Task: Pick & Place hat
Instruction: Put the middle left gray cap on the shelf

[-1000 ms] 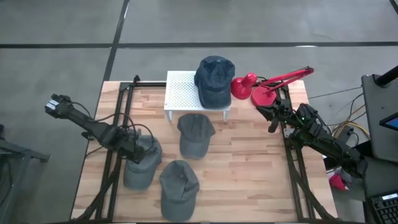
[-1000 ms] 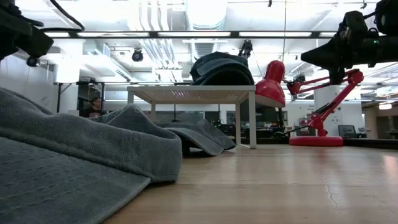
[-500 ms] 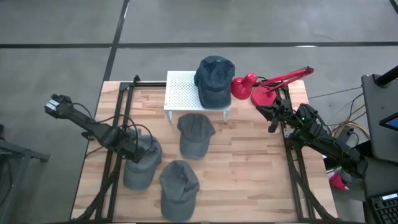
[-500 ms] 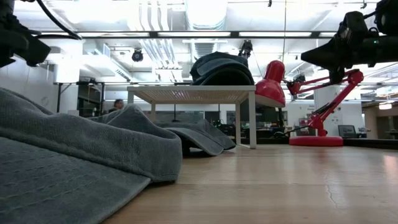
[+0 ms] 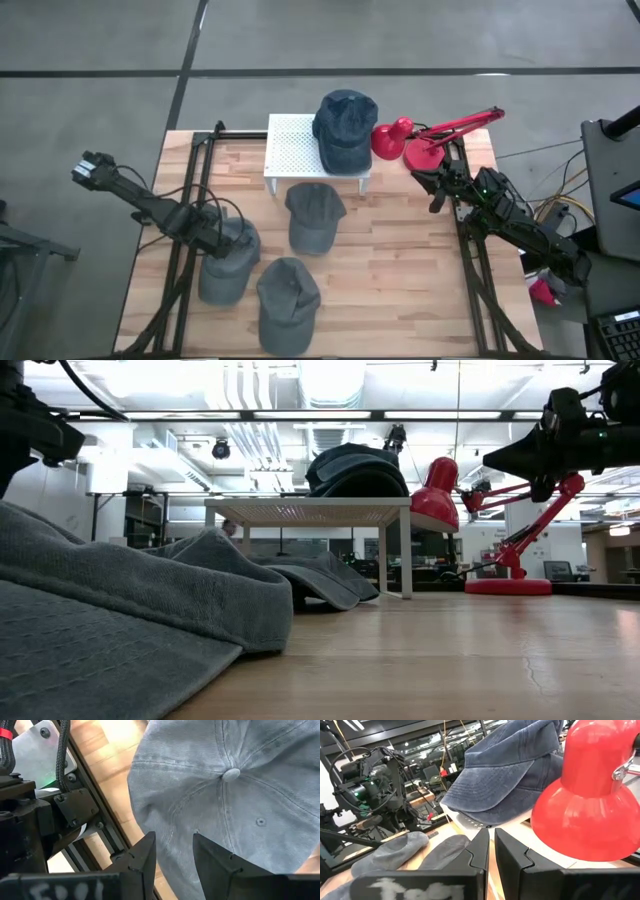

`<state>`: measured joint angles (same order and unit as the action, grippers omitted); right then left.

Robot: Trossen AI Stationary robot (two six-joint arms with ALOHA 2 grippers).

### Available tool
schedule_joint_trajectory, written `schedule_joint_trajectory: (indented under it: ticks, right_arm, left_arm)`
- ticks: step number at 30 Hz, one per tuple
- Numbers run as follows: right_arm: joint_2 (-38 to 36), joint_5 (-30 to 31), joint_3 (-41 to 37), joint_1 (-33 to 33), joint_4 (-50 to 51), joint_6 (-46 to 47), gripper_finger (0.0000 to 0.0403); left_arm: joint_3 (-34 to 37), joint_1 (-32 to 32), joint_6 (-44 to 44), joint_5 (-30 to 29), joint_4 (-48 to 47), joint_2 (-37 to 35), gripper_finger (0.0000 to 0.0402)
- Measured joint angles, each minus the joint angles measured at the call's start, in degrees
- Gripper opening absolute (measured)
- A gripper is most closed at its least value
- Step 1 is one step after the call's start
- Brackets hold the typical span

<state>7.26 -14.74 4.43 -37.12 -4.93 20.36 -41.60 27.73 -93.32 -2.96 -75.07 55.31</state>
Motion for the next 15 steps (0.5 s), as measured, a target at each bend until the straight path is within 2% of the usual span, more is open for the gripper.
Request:
schedule_joint_trajectory:
  ticks: [6, 15]
  right_arm:
    - [0.0, 0.0, 0.0, 0.0, -0.1, 0.0, 0.0027]
    - [0.0, 0.0, 0.0, 0.0, -0.1, -0.2, 0.0027]
  left_arm:
    - [0.0, 0.0, -0.2, -0.1, 0.1, 0.0, 0.0133]
    - [0.5, 0.0, -1.3, -0.4, 0.1, 0.0, 0.0218]
